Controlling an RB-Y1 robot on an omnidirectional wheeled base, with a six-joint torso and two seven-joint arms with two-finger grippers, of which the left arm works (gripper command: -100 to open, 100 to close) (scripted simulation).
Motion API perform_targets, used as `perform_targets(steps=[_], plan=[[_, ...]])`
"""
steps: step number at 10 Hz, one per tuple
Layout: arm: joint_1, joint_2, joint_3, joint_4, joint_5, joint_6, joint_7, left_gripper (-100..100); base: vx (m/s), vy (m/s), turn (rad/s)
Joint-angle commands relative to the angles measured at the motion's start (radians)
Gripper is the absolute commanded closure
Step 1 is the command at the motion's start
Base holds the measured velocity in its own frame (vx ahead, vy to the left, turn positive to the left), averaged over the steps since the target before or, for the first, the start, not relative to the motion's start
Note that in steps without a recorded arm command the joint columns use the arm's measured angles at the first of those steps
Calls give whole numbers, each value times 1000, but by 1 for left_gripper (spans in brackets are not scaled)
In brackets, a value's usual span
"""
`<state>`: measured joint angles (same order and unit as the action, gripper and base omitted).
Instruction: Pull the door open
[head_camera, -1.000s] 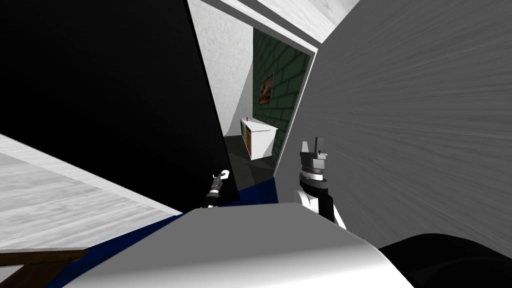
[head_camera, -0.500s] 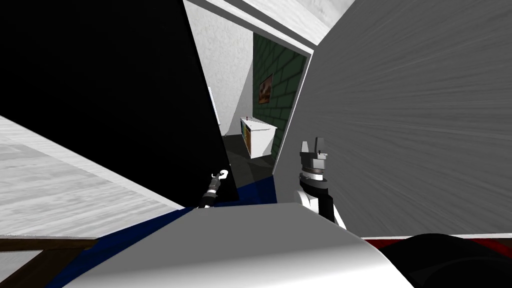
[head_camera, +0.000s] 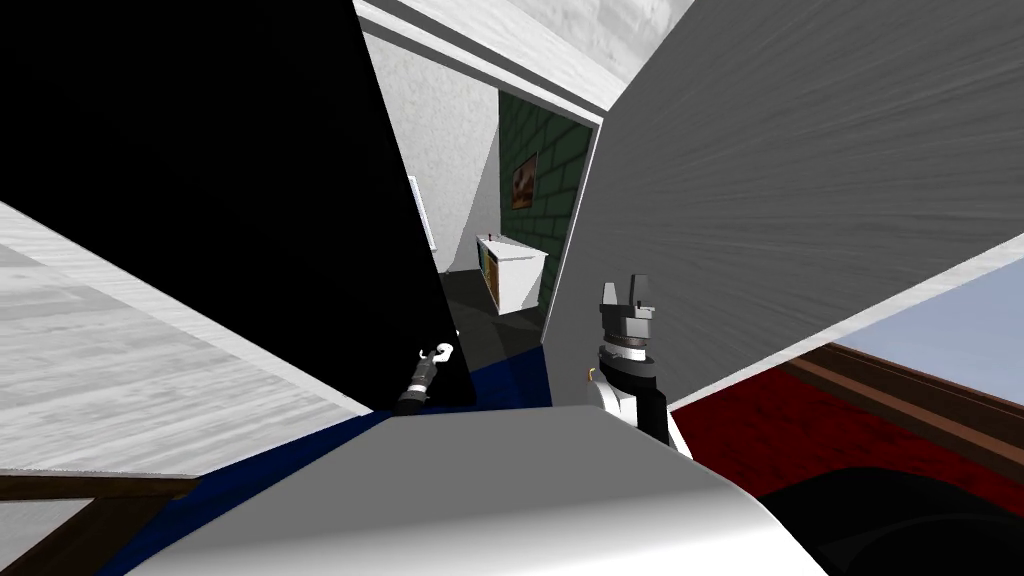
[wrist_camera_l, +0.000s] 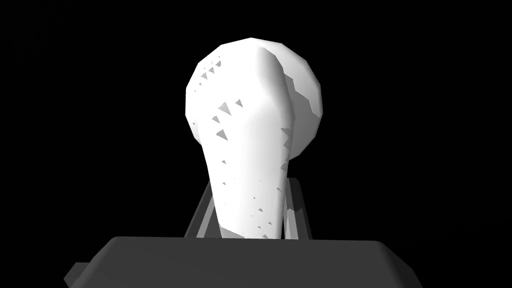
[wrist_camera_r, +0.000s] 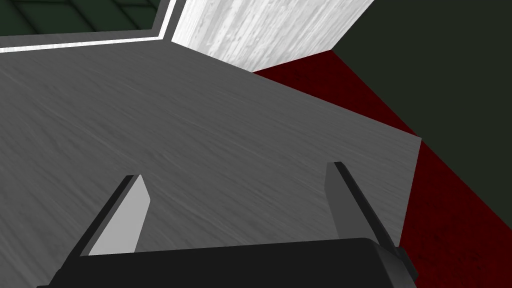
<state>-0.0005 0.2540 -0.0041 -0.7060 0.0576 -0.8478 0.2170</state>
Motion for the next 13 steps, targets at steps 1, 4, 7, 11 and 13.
perform_targets(steps=[1,4,7,11,13], plan=[[12,28,4,9,4,-24,24,100,-155,23,-197],[25,53,2,23,6,-50,49,100,-107,17,-107],[48,94,-2,46,8,-95,92,100,-126,9,-188],[67,129,-5,66,11,-133,128,100,-54,-14,-109],[79,151,-7,79,12,-157,150,100,-23,-31,-124]])
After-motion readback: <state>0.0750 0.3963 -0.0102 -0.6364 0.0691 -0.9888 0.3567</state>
